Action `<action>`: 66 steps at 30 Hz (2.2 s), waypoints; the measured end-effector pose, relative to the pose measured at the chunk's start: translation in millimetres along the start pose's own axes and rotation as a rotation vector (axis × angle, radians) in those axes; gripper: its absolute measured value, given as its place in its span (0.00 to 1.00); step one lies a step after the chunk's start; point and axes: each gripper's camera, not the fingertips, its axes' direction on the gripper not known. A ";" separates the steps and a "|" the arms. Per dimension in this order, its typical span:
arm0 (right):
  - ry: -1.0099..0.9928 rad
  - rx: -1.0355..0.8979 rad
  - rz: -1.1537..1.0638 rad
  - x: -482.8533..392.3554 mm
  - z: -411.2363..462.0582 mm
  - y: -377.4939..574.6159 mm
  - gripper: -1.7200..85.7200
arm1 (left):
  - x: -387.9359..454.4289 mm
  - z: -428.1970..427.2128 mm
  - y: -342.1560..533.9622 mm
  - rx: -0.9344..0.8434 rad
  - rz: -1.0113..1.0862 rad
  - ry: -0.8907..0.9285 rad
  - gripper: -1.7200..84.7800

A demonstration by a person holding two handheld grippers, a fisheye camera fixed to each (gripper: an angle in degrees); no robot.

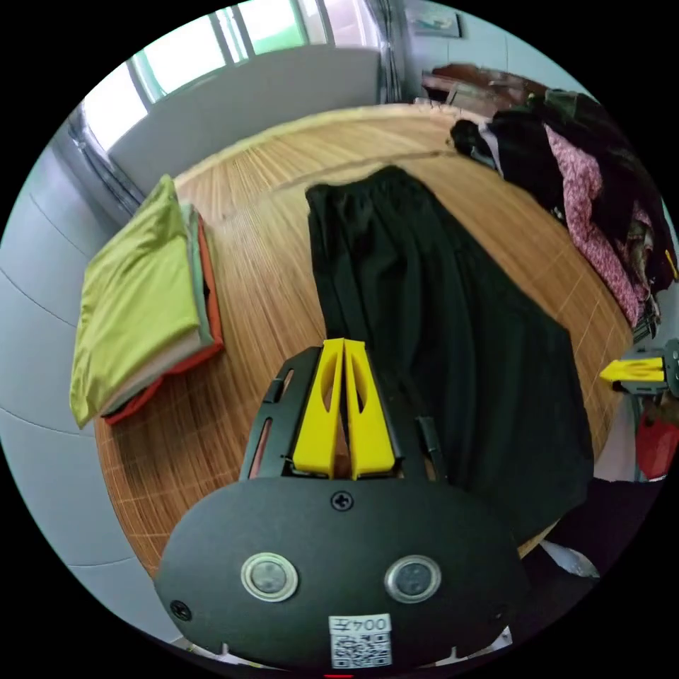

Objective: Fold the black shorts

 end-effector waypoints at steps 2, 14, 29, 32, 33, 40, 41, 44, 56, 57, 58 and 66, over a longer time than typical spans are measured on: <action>-0.126 0.009 0.079 2.7 5.2 -1.1 0.07 | 0.8 -0.2 -19.0 0.010 0.027 -0.004 0.02; -0.155 0.026 0.278 10.5 31.5 -7.2 0.03 | -9.4 41.6 -94.2 -0.031 -0.052 -0.029 0.02; -0.015 0.143 0.317 32.0 0.3 9.4 0.11 | -11.6 -11.3 -60.0 0.154 -0.130 -0.134 0.02; -0.003 0.127 0.256 30.7 14.2 -31.4 0.08 | 10.9 -4.7 -65.8 0.152 -0.024 0.001 0.02; 0.011 0.100 0.241 31.5 22.9 -44.4 0.04 | 18.9 6.4 -68.0 0.108 0.002 0.013 0.03; 0.011 0.131 0.338 54.6 17.7 -40.9 0.05 | -3.9 23.2 -42.6 0.052 -0.225 0.006 0.03; 0.016 0.147 0.332 53.2 14.2 -38.5 0.05 | -6.9 13.0 -34.5 0.097 -0.247 0.034 0.03; -0.057 0.218 0.215 33.0 3.4 -37.8 0.05 | 1.4 -7.8 -13.1 0.180 -0.174 0.113 0.03; -0.111 0.083 0.103 7.3 -10.7 1.1 0.07 | 37.5 -57.6 111.4 0.091 -0.091 0.175 0.03; -0.090 0.057 0.034 -8.6 -11.1 10.6 0.07 | 48.8 -69.4 143.6 0.054 -0.082 0.176 0.03; -0.078 0.036 -0.030 -24.5 -10.6 17.0 0.07 | 53.8 -75.1 160.8 0.036 -0.088 0.171 0.03; -0.100 0.064 -0.364 -133.4 6.9 -17.5 0.11 | 77.2 -127.7 380.0 -0.225 -0.583 0.078 0.03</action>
